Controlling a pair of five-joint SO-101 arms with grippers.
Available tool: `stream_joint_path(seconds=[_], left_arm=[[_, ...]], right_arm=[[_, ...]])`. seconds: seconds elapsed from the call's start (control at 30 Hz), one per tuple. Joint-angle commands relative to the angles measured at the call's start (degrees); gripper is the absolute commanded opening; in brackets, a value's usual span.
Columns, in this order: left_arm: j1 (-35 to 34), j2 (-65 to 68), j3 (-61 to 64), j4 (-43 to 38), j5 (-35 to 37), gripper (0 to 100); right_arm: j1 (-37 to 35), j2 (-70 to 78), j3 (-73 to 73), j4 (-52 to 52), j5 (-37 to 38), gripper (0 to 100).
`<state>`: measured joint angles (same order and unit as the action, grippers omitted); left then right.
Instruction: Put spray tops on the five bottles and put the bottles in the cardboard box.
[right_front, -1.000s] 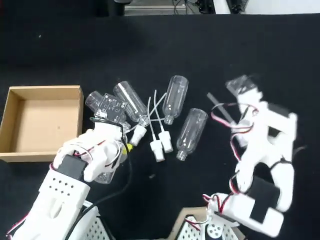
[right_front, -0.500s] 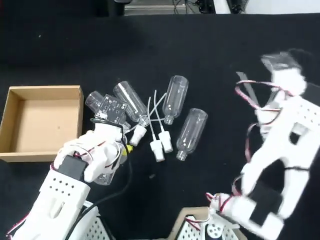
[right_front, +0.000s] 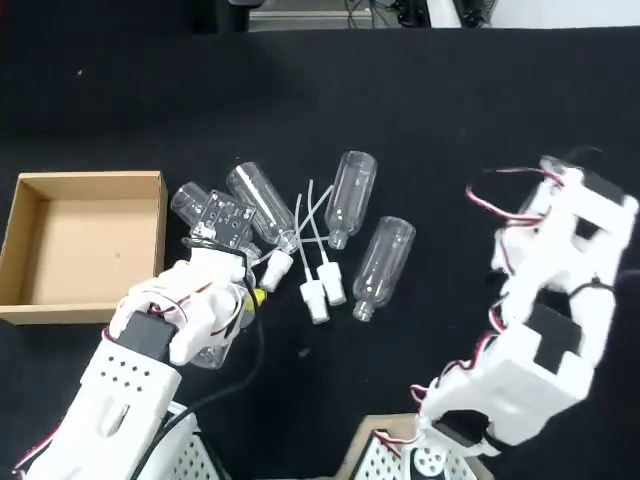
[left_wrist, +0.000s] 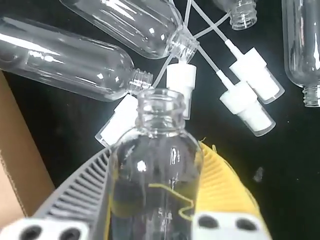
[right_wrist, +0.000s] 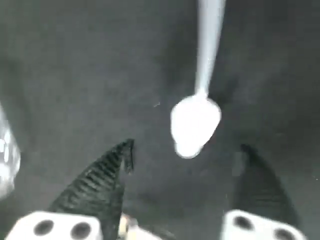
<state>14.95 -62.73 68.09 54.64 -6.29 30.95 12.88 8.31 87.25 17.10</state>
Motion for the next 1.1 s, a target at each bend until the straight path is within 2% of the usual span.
stream_joint_path(seconds=[0.0, 0.07, 0.27, 0.43, 0.53, 0.67, 1.07], left_arm=[[0.75, -1.23, -0.84, -1.23, 0.62, 3], [0.75, -1.23, -0.84, -1.23, 0.62, 3], [0.66, -1.23, -0.84, -1.32, 0.62, 3], [0.66, -1.23, -0.84, -1.49, 0.62, 3], [0.57, -1.23, -0.75, -1.41, 0.62, 3], [0.31, -1.23, -0.75, -1.32, 0.62, 3], [0.22, -0.97, -0.75, -1.32, 0.53, 3]], right_arm=[[-3.52, -0.66, -7.25, 7.82, 11.96, 35.1], [-3.34, -0.57, -11.21, 11.25, 23.38, 32.6], [4.22, -1.45, -16.48, 13.19, 68.13, 31.9], [8.7, -1.8, -16.4, 11.43, 96.79, 31.9], [9.67, -1.8, -14.99, 8.0, 110.68, 31.9], [8.09, -1.8, -11.12, 6.15, 116.75, 31.7], [5.8, -2.33, 2.51, -13.27, 117.01, 31.7]])
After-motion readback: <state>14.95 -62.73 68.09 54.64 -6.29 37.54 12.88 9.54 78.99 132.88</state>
